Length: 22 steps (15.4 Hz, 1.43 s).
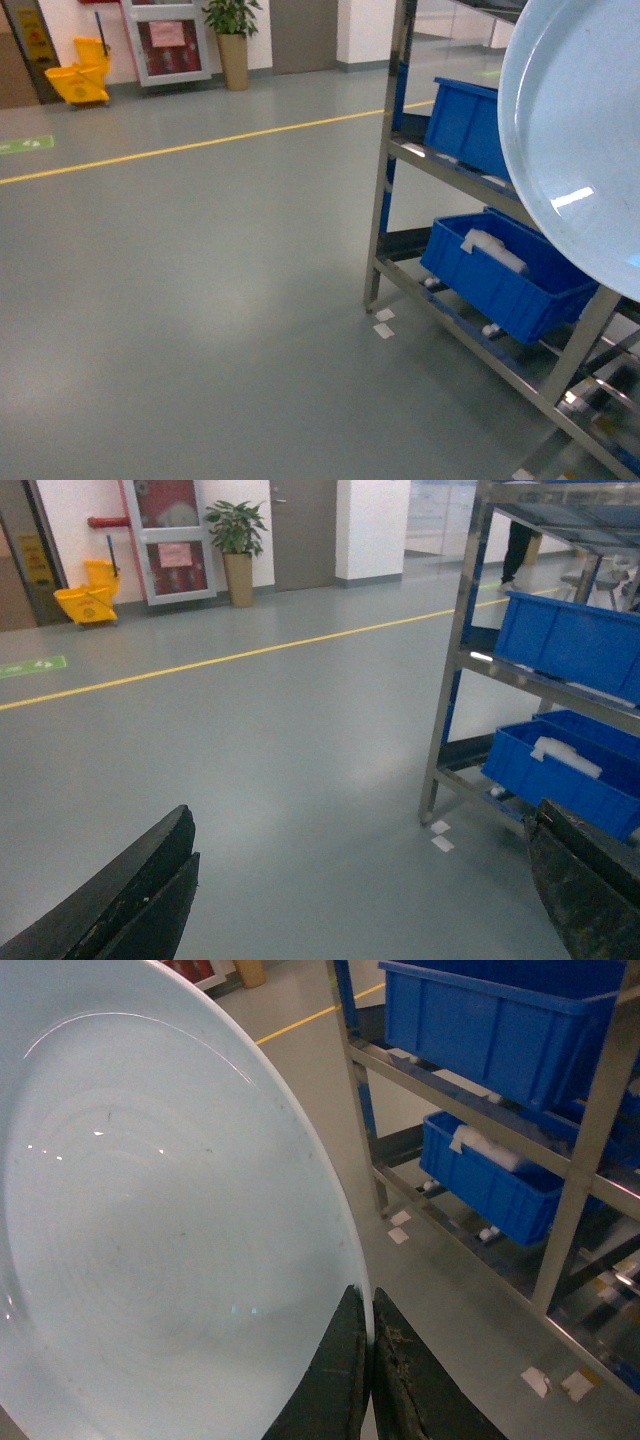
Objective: Place blue tray on left shelf second layer neatly
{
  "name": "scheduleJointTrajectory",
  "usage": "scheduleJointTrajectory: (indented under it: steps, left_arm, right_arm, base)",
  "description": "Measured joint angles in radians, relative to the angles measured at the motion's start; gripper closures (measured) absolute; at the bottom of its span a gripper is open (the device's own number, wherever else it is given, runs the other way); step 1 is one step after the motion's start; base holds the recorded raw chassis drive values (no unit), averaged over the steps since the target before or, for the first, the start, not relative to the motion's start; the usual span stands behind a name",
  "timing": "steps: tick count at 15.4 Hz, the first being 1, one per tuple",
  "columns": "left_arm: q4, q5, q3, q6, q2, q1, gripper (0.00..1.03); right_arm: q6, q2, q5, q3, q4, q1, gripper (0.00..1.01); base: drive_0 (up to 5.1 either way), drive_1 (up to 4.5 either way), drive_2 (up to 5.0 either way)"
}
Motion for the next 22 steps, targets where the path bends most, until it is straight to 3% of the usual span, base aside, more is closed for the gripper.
scheduleJointTrajectory:
  steps: [20, 22]
  left_arm:
    - [0.001, 0.000, 0.000, 0.000, 0.000, 0.000, 0.05]
    - [-0.003, 0.000, 0.000, 0.000, 0.000, 0.000, 0.05]
  right_arm:
    - [0.000, 0.000, 0.001, 0.000, 0.000, 0.000, 0.99]
    - [0.000, 0.000, 0.000, 0.000, -0.001, 0.000, 0.99]
  base:
    - [-1.6, -1.61, -1.6]
    - [-5.3, 3.06, -2.8]
